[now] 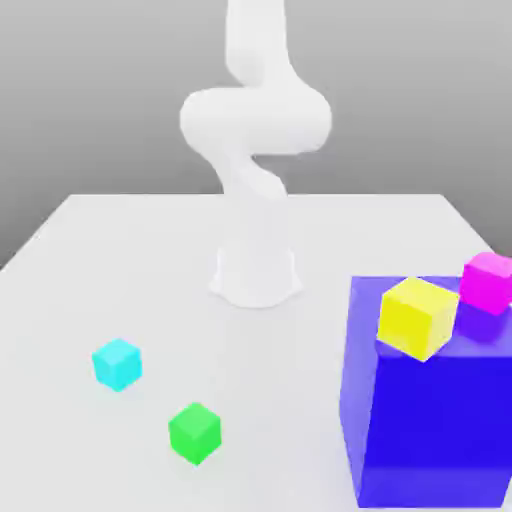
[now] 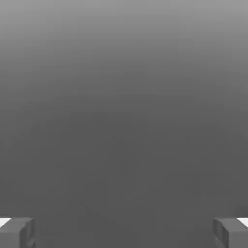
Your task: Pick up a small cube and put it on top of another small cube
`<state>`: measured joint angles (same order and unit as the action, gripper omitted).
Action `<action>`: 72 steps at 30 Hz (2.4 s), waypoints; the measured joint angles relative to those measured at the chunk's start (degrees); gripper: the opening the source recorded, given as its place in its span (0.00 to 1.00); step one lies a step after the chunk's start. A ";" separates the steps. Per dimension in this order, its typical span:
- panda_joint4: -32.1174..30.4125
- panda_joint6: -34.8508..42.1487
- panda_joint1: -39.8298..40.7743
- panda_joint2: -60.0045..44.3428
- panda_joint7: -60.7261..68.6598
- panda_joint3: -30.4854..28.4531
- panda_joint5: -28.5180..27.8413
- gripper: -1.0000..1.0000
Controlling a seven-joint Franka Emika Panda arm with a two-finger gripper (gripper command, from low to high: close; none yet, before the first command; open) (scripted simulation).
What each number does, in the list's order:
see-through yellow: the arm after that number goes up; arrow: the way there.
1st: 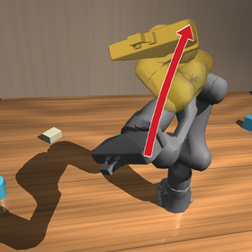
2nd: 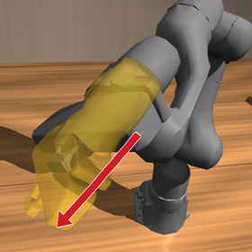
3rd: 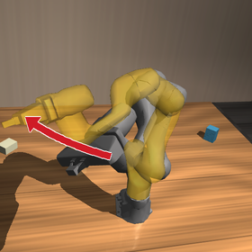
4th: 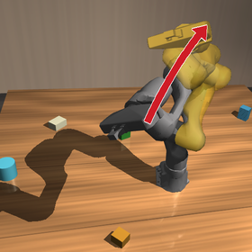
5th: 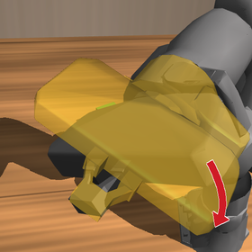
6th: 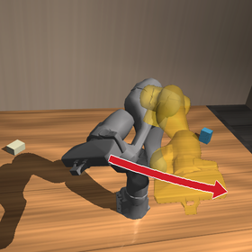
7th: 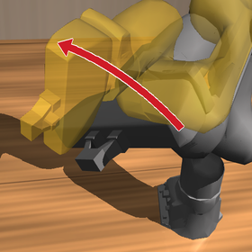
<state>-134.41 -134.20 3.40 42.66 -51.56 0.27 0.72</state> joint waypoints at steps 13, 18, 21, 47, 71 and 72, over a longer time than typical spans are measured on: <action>-13.77 -12.74 16.68 -16.60 -31.08 1.69 2.12 0.50; -18.99 -17.56 22.69 -22.90 -43.35 2.26 2.29 0.50; -22.14 -20.49 26.17 -26.68 -50.90 2.43 2.15 0.50; -30.33 -44.47 36.14 -56.46 -79.37 -0.19 -1.05 0.00; -21.51 -20.24 16.17 -41.06 -44.34 8.06 -0.25 0.00; -21.28 -21.69 16.31 -42.76 -44.38 8.25 -0.88 0.00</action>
<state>-155.69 -155.90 19.71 -0.10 -95.94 8.52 -0.16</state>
